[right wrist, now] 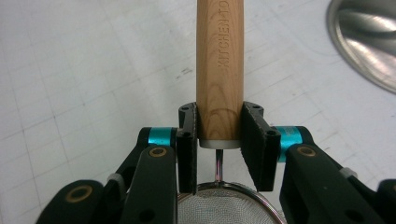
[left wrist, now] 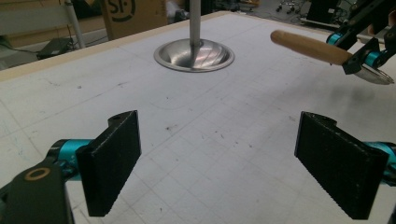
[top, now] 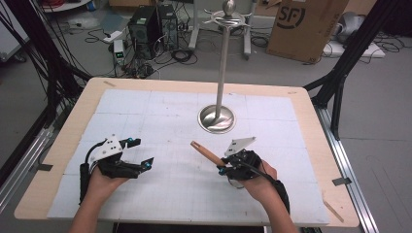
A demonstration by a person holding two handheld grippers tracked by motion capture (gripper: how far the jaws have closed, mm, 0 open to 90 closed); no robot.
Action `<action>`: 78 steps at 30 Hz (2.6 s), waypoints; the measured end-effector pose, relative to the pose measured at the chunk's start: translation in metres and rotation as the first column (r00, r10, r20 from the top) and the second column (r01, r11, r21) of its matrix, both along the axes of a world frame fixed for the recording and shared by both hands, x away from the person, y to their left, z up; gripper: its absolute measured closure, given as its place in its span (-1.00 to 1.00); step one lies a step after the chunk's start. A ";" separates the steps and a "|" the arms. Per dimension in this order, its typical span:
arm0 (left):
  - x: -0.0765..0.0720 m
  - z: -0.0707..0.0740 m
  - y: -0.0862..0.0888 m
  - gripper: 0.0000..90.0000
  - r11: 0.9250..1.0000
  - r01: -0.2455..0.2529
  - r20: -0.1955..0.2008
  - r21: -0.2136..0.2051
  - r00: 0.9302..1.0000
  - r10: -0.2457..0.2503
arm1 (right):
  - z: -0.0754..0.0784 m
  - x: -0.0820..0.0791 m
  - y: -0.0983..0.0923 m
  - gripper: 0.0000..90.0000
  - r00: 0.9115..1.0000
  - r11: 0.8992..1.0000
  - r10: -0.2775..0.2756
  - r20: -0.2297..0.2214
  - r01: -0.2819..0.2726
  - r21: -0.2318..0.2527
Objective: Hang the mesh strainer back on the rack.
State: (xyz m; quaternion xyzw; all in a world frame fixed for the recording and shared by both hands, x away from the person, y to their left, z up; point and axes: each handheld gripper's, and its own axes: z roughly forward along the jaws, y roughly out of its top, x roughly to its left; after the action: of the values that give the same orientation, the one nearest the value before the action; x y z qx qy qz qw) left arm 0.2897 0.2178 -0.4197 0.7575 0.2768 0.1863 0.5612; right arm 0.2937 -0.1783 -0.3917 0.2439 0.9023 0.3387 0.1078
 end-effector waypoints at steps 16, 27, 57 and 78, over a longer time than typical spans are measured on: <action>0.000 0.000 0.000 -0.67 1.000 0.000 -0.001 0.000 1.000 0.000 | 0.018 0.002 -0.033 0.53 0.993 0.972 -0.071 0.096 0.048 0.228; 0.000 0.000 0.000 -0.67 1.000 0.003 -0.001 -0.003 1.000 -0.003 | 0.038 0.007 -0.050 0.52 0.982 0.938 -0.109 0.151 0.052 0.342; 0.000 0.000 0.000 -0.67 1.000 0.005 -0.003 -0.005 1.000 -0.005 | 0.120 0.040 -0.088 0.52 0.931 0.891 -0.216 0.295 0.065 0.449; 0.001 -0.001 0.000 -0.67 1.000 0.006 -0.008 -0.002 1.000 -0.006 | 0.168 0.069 -0.104 0.52 0.923 0.898 -0.206 0.326 0.045 0.439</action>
State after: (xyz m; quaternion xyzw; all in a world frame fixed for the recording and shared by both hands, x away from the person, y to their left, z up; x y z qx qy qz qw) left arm 0.2904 0.2181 -0.4208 0.7585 0.2768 0.1815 0.5613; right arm 0.3623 -0.2823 -0.2236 0.2532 0.7535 0.5574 0.2397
